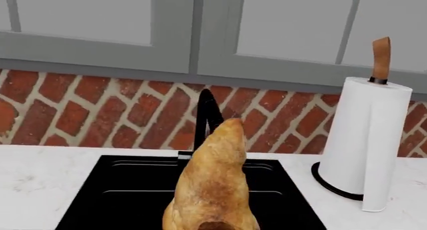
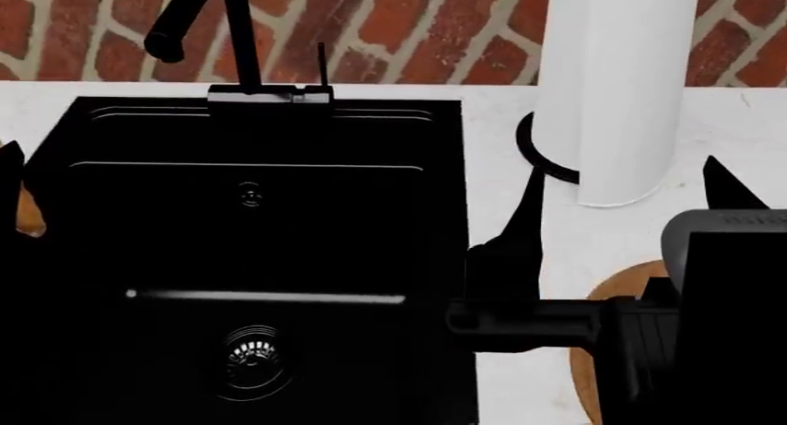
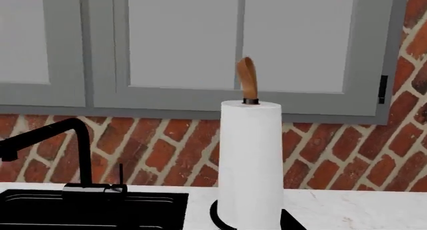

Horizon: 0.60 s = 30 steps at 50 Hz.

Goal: Place the pastries on the plates.

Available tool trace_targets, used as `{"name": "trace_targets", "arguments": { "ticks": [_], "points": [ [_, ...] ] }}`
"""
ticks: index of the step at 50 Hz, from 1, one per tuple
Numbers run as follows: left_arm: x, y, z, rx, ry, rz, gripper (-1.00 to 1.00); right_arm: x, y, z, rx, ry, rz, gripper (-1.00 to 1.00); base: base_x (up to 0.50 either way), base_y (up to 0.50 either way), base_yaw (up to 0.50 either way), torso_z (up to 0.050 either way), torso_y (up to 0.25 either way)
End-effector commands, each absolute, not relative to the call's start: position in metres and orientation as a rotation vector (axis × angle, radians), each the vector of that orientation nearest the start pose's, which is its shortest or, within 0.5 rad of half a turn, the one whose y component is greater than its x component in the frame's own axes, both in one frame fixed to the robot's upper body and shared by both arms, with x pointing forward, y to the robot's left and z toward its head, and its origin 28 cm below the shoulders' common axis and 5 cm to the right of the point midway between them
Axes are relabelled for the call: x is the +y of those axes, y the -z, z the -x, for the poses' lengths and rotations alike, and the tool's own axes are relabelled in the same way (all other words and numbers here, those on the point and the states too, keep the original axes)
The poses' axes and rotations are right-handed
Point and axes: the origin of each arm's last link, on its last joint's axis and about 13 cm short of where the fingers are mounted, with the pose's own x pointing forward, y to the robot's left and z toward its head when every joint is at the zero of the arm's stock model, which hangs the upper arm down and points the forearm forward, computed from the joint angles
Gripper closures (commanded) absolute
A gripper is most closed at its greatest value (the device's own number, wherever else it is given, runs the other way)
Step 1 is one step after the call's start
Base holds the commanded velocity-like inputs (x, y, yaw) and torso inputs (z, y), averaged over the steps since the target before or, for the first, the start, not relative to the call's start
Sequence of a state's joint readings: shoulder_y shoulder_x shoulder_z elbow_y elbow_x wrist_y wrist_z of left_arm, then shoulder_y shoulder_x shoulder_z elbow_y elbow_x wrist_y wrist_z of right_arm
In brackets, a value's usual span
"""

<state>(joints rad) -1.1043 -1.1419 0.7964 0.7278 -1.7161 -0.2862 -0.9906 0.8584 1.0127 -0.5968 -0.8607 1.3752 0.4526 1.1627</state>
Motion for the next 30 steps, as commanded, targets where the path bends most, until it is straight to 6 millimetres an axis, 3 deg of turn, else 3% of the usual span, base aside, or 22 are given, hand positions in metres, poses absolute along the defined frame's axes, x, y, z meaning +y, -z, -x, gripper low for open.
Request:
{"name": "trace_targets", "arguments": {
  "ticks": [1, 30],
  "points": [
    [0.2403, -0.2784, -0.1864, -0.005, 0.124, 0.136, 1.0, -0.1163, -0.249, -0.1778, -0.189, 0.015, 0.041, -1.0, 0.0, 0.5, 0.0, 0.0, 0.0],
    [0.2395, -0.2794, -0.1875, 0.005, 0.099, 0.112, 1.0, -0.1151, -0.2482, -0.179, -0.191, 0.01, 0.045, -1.0, 0.0, 0.5, 0.0, 0.0, 0.0]
  ]
}}
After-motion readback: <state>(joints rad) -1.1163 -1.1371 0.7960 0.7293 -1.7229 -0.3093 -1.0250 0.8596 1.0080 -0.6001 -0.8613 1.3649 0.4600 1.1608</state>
